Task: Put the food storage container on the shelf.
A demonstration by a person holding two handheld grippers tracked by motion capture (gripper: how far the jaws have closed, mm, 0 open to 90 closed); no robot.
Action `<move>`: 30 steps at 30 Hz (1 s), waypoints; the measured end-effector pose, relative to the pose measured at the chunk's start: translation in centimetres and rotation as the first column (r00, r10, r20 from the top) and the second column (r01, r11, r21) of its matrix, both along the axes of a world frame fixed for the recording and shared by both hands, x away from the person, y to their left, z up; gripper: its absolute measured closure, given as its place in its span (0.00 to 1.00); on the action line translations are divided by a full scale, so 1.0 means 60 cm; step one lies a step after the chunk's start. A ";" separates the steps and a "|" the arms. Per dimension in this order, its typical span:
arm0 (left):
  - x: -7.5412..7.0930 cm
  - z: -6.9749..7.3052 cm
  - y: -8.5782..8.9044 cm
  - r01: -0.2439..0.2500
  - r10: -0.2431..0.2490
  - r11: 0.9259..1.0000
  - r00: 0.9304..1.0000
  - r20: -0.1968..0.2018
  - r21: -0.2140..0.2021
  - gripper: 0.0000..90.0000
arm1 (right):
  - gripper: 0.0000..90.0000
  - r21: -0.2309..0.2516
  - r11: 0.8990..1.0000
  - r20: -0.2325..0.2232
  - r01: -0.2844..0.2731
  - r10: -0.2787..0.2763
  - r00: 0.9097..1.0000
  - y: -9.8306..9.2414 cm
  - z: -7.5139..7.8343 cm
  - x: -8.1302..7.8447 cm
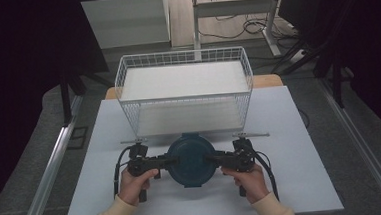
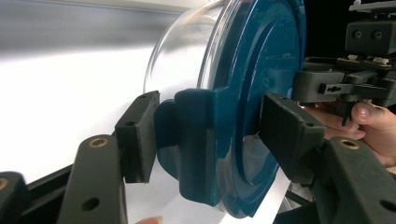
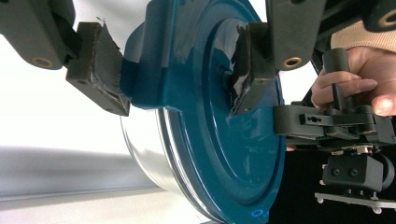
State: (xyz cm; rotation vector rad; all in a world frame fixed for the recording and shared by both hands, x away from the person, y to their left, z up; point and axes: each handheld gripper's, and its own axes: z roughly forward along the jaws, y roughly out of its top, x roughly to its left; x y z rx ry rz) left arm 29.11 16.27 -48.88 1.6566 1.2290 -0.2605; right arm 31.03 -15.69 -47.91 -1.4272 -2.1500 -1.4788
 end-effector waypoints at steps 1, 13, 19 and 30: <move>-0.001 0.002 0.000 0.000 0.000 1.000 1.000 0.004 0.001 0.44 | 0.44 0.001 1.000 0.001 0.001 -0.001 1.000 0.000 0.001 0.000; -0.006 0.018 0.004 0.003 -0.003 1.000 0.999 0.035 -0.002 0.44 | 0.44 -0.001 1.000 0.047 -0.008 0.008 0.999 0.002 0.018 -0.006; -0.009 0.029 0.007 0.008 -0.008 1.000 0.999 0.054 -0.007 0.45 | 0.44 -0.006 1.000 0.076 -0.015 0.015 0.997 0.003 0.030 -0.009; -0.006 0.051 0.010 0.006 -0.005 1.000 0.997 0.083 -0.008 0.45 | 0.44 -0.002 1.000 0.109 -0.019 0.019 0.994 0.005 0.050 -0.008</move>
